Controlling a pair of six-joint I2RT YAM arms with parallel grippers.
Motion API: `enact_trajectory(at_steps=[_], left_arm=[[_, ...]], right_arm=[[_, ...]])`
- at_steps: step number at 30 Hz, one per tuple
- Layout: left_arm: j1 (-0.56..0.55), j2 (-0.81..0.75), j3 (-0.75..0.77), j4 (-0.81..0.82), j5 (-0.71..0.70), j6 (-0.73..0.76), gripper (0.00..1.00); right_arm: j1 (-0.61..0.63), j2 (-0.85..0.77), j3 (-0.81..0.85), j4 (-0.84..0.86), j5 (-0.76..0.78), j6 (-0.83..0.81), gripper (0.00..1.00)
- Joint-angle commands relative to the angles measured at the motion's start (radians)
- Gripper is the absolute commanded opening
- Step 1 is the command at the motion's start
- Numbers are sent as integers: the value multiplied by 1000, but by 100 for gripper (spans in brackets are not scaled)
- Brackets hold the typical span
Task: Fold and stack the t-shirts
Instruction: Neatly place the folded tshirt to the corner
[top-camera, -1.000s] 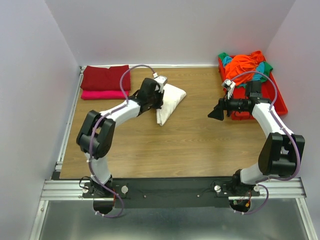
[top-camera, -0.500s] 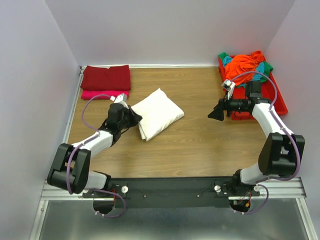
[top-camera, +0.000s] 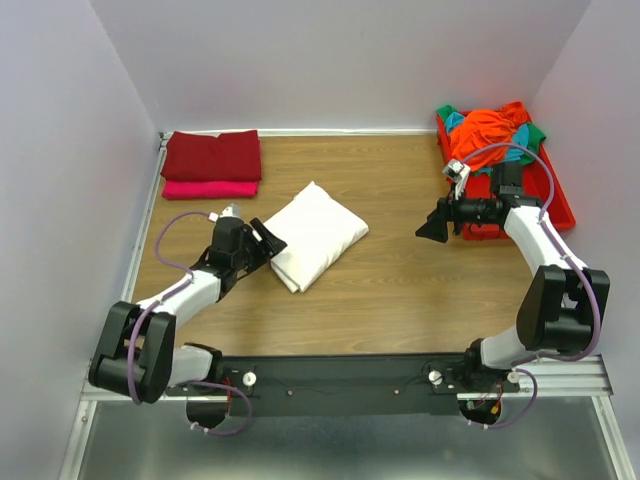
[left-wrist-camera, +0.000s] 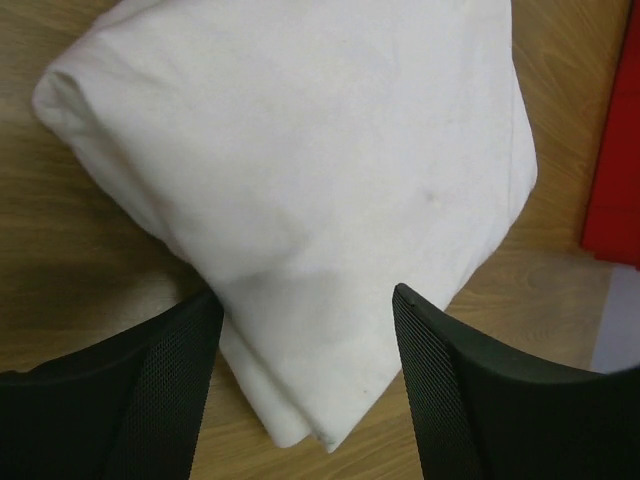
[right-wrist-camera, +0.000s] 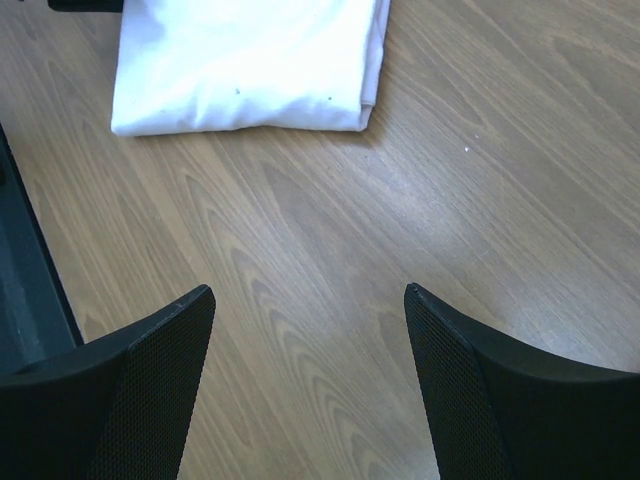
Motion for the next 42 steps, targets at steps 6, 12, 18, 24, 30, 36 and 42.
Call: enact_trajectory(at_steps=[6, 12, 18, 24, 30, 36, 42], left_arm=[[50, -115, -41, -111, -120, -156, 93], [89, 29, -23, -138, -143, -196, 92], [115, 149, 34, -78, -132, -181, 83], [120, 249, 143, -127, -146, -162, 65], [126, 283, 184, -148, -143, -125, 60], [149, 287, 196, -119, -125, -63, 48], [210, 292, 173, 45, 102, 119, 20]], right_arm=[[-5, 7, 14, -25, -30, -16, 84], [-7, 6, 14, -25, -30, -17, 84], [-5, 4, 15, -28, -29, -19, 84], [-5, -3, 15, -30, -23, -22, 84], [-5, -19, 18, -31, -24, -22, 84], [-7, -40, 21, -33, -23, -22, 84], [-8, -69, 21, -33, -35, -22, 84]])
